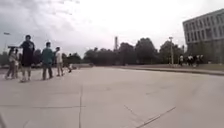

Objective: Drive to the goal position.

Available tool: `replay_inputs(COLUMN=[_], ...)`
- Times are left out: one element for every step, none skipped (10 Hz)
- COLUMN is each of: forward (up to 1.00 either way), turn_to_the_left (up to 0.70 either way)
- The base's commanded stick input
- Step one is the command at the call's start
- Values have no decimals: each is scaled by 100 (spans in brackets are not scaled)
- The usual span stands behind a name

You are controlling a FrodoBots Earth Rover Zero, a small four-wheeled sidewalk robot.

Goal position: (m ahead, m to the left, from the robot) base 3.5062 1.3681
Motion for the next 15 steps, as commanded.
replay_inputs(forward=[70, 70, 70, 70, 70, 70, 70, 70, 70, 70, 70, 70, 70, 70, 70], turn_to_the_left=[0, 0, 0, -1, -9, -14, -14, -13, -13, 0, 0, 0, 0, 0, 0])
